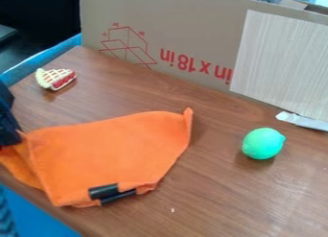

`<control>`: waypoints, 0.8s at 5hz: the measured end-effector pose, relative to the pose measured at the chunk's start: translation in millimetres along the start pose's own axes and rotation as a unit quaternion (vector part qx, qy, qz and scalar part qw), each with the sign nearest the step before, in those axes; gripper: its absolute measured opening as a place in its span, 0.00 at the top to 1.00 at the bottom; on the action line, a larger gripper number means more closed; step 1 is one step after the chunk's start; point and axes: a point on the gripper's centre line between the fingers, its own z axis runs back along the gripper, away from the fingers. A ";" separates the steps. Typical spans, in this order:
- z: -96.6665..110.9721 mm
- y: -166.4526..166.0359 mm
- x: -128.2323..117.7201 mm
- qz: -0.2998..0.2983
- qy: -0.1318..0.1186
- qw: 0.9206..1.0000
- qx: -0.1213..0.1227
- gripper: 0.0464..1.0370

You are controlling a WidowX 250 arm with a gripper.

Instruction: Fold the cloth from the bottom left to the top right

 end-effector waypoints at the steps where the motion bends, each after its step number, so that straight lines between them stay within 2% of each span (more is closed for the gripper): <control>1: 7.2 2.2 -8.2 0.005 0.019 1.000 -0.011 0.98; 2: 11.2 -4.3 3.7 0.028 0.015 0.998 -0.049 0.98; 4: 15.5 12.5 65.7 0.119 0.029 0.987 -0.108 0.98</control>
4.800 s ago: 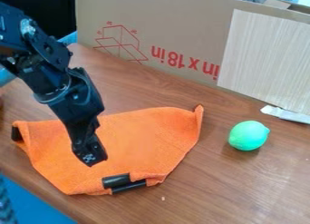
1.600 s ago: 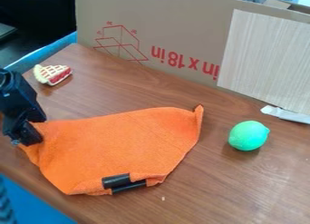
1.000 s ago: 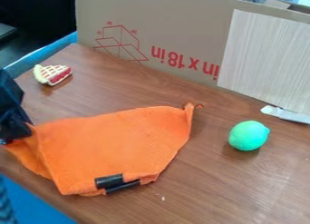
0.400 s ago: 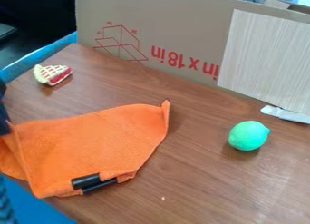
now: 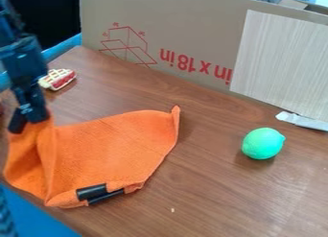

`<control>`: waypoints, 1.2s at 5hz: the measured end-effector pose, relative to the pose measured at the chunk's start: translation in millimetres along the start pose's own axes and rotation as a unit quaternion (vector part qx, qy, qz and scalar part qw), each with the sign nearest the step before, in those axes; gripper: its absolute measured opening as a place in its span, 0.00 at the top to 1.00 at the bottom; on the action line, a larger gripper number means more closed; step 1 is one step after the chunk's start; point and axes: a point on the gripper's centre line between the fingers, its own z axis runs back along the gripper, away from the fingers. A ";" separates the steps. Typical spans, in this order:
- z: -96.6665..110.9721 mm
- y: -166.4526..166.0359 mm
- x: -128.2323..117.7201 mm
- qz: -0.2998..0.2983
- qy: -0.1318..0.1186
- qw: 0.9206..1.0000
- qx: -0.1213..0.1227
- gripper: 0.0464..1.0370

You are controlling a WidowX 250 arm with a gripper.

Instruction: Fold the cloth from the bottom left to the top right

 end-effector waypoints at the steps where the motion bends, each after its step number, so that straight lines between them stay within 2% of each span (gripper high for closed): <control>1: -0.2 2.6 29.8 0.047 0.002 0.998 -0.030 0.98; 2: -8.0 8.2 52.3 0.098 0.012 0.994 -0.052 0.98; 3: -17.1 12.5 69.4 0.159 0.026 0.985 -0.058 0.98; 4: -27.7 14.0 81.3 0.224 0.032 0.972 -0.055 0.98; 5: -33.2 12.9 91.7 0.289 0.030 0.956 -0.046 0.98; 6: -44.2 6.2 104.0 0.339 0.048 0.939 -0.036 0.98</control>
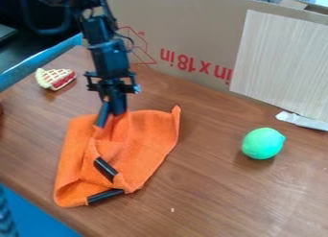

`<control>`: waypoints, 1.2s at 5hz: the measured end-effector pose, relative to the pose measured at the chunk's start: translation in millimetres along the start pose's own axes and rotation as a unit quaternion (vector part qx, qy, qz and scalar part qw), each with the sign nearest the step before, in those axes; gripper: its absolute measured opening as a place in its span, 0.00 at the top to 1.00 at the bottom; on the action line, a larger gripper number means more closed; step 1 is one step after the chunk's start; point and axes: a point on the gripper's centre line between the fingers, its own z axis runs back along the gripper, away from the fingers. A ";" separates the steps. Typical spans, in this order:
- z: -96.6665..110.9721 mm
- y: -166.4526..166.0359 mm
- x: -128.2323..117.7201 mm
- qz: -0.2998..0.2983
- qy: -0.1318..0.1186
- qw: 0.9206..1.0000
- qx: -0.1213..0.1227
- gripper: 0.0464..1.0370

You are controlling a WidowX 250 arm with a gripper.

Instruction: Fold the cloth from the bottom left to the top right

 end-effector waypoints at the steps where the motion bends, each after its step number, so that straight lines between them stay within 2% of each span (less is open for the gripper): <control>1: -1.0 -11.5 8.6 0.034 0.018 0.999 -0.016 0.98; 2: 5.0 -19.1 17.7 0.071 0.026 0.996 -0.043 0.98; 3: 1.4 -24.8 22.9 0.102 0.048 0.991 -0.072 0.98; 4: 8.1 -31.8 32.4 0.136 0.052 0.984 -0.098 0.98; 5: 13.7 -42.5 40.5 0.154 0.050 0.981 -0.107 0.98; 6: 14.4 -58.2 50.7 0.164 0.048 0.980 -0.105 0.98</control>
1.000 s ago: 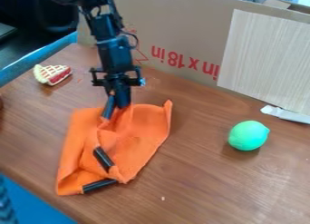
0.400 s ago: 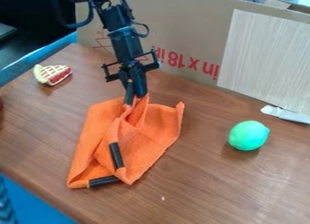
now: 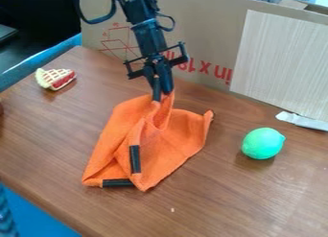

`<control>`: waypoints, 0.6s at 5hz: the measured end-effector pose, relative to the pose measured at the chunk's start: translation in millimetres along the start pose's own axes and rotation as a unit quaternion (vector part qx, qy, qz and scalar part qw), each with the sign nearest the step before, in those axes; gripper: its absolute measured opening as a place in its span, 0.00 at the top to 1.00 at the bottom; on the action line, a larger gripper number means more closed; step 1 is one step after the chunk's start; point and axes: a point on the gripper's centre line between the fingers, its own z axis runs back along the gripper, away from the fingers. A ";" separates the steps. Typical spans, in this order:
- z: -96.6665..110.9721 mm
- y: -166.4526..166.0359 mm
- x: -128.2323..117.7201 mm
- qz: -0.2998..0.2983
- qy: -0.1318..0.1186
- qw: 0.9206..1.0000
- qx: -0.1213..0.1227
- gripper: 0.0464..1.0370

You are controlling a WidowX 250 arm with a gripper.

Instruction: Fold the cloth from the bottom left to the top right

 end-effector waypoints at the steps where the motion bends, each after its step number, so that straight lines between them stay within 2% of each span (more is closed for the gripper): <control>1: -10.9 -6.3 7.4 0.024 0.008 1.000 -0.009 0.98; 2: -25.8 -21.6 16.9 0.085 0.005 0.996 -0.006 0.95; 3: -46.4 -40.5 19.6 0.127 0.010 0.992 0.019 0.78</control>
